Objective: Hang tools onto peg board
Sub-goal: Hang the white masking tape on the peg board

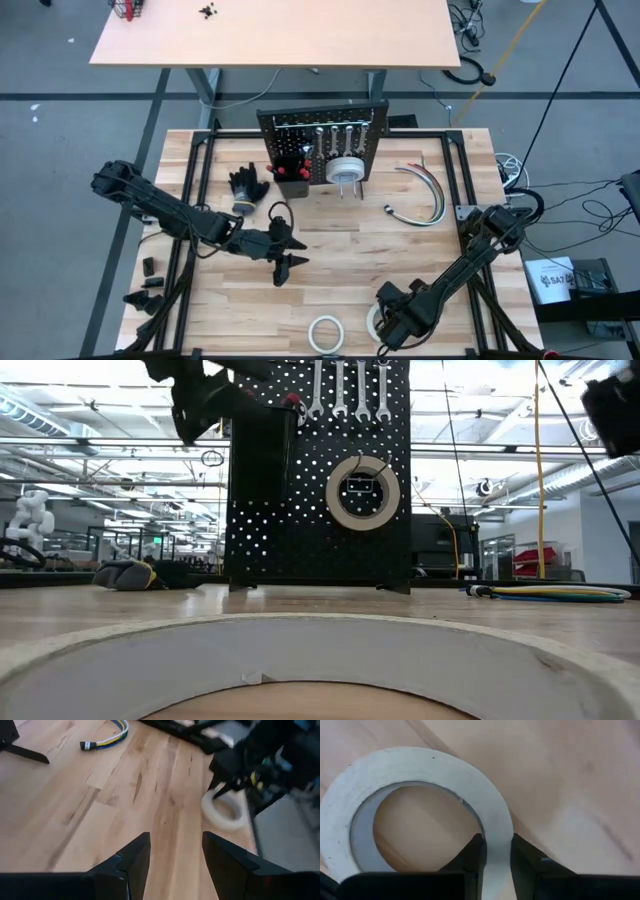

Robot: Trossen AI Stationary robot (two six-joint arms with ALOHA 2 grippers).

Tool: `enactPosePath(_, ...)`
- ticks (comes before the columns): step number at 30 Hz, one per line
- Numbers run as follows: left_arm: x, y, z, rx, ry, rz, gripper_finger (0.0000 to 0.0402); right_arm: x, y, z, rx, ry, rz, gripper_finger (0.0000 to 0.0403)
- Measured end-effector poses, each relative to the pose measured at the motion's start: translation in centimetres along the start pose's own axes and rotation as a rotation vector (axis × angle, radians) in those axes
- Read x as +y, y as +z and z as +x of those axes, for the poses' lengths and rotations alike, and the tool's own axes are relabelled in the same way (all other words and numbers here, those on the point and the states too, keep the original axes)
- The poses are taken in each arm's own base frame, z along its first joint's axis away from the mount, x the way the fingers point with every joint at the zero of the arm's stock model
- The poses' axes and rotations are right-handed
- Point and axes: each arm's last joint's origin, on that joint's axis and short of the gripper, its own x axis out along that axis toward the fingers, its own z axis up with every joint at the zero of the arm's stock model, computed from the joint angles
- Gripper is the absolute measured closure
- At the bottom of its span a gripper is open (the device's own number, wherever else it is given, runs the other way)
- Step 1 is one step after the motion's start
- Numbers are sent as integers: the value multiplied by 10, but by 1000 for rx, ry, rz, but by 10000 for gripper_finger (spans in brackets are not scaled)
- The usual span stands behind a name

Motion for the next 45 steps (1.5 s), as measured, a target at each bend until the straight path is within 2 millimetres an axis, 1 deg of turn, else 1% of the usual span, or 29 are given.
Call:
enactPosePath(2,0,2,0,-20,5,-104,219,-1,2,-4,-39,10,-25,346)
enactPosePath(6,3,5,1,-54,20,-375,219,-7,11,-17,-155,2,-4,346)
enactPosePath(8,4,6,1,-58,13,-455,219,-11,18,-24,-229,-5,6,346)
enactPosePath(12,4,6,2,-30,-14,-620,219,-18,34,-39,-385,-7,38,346)
enactPosePath(16,3,2,12,24,-52,-730,219,-20,59,-51,-444,31,28,346)
enactPosePath(19,0,0,24,18,-105,-767,219,-15,78,-56,-505,90,-15,346)
enactPosePath(22,-3,-3,40,-5,-151,-778,219,-11,96,-60,-528,132,-66,346)
enactPosePath(25,-1,-7,52,5,-178,-815,219,-11,106,-60,-545,141,-96,346)
enactPosePath(28,4,-14,62,37,-147,-831,219,-11,111,-61,-551,137,-117,346)
enactPosePath(33,7,-17,67,45,-130,-832,219,-12,120,-61,-561,137,-138,346)
enactPosePath(37,8,-12,67,17,-154,-840,219,-15,129,-61,-562,122,-128,346)
enactPosePath(45,16,-11,69,22,-119,-825,219,-20,145,-61,-571,105,-107,346)
